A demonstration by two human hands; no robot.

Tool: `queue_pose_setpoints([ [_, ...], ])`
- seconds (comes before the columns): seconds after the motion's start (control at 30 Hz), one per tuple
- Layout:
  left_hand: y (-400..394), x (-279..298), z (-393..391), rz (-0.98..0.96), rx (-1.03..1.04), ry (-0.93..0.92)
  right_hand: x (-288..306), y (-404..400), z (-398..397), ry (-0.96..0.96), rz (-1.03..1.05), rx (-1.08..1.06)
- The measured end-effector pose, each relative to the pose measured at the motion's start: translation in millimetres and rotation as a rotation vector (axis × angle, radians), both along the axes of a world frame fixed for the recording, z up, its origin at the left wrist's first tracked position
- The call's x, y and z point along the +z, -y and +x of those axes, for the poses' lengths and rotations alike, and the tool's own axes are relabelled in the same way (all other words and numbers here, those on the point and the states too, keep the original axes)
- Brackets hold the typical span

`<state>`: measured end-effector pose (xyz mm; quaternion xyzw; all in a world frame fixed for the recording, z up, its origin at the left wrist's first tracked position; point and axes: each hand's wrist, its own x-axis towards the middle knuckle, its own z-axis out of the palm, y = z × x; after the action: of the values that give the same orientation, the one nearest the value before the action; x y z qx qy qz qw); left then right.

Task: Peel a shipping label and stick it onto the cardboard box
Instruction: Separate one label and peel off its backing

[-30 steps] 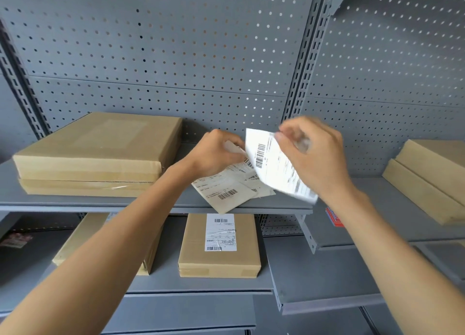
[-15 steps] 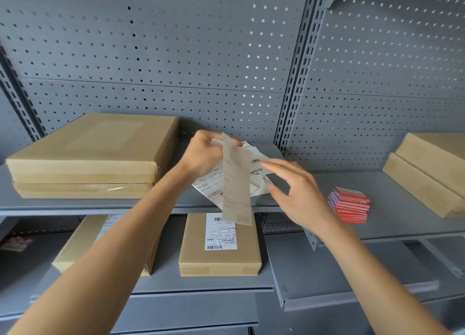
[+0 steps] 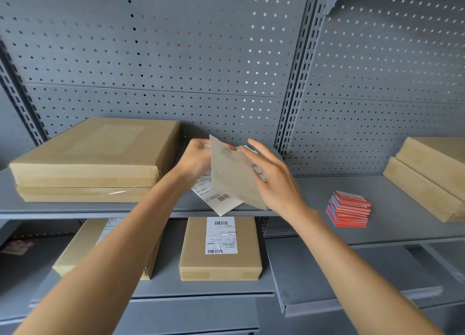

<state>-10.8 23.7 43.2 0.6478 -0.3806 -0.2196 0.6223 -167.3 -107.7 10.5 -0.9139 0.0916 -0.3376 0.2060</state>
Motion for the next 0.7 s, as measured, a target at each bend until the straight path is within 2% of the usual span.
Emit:
queue_pose_setpoints([
  [0.1,1,-3,2,0.031,-0.018,0.023,-1,-1,9,0.115,0.147,0.017],
  [0.2,5,-5,3,0.066,0.01,-0.009,7,-9,17,0.201,0.338,-0.064],
  [0.37,6,-5,4,0.078,-0.01,-0.039,16,-5,29,0.187,0.538,-0.107],
  [0.5,4,-1,3,0.063,-0.035,-0.056,21,-3,33,0.147,0.62,-0.061],
  [0.7,3,-3,4,0.095,0.035,-0.03,25,-6,35,0.134,0.715,-0.029],
])
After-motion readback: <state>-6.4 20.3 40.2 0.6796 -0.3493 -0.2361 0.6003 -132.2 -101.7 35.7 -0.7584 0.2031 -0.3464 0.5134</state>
